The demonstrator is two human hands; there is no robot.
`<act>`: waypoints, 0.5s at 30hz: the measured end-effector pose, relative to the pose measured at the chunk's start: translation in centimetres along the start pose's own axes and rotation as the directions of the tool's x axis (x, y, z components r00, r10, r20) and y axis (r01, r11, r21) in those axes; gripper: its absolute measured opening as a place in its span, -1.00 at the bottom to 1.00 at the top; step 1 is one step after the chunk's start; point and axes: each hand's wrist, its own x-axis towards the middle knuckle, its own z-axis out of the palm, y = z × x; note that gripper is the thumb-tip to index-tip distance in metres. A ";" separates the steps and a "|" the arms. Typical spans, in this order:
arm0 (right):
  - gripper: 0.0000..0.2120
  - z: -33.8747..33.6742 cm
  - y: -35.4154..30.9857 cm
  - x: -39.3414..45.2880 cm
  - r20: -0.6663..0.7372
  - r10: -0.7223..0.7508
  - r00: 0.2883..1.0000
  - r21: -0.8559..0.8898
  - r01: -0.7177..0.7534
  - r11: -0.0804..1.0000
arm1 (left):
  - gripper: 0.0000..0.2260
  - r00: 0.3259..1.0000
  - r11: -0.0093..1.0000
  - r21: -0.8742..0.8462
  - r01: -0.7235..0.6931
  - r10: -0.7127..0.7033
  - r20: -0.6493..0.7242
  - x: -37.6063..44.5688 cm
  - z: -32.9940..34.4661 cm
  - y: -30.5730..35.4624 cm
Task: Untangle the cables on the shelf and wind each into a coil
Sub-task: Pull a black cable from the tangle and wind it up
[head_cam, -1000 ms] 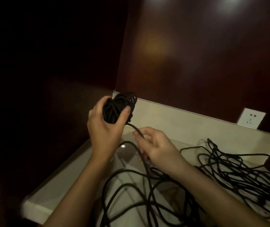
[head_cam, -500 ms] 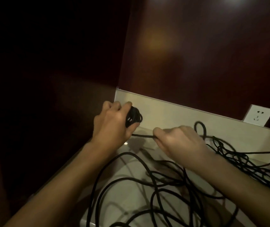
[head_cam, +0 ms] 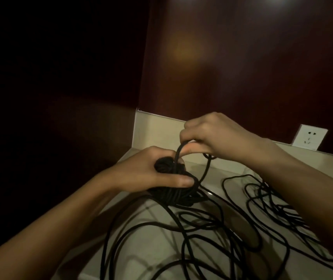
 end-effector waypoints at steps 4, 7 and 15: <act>-0.53 0.7 1.3 0.5 -0.102 0.051 0.994 -0.096 -0.061 0.994 | -0.82 0.994 0.994 -0.099 0.038 -0.048 -0.094 1.3 -0.9 -0.1; -0.63 2.1 2.9 0.1 -0.145 0.220 0.965 -0.102 -0.235 0.966 | -0.83 0.945 0.953 -0.296 0.062 -0.152 -0.290 2.8 -2.2 -0.3; -0.78 6.8 4.1 -1.1 0.056 0.687 0.724 0.722 -0.505 0.473 | -0.71 0.832 0.701 -0.712 -0.028 -0.379 -0.405 6.5 -1.9 -2.3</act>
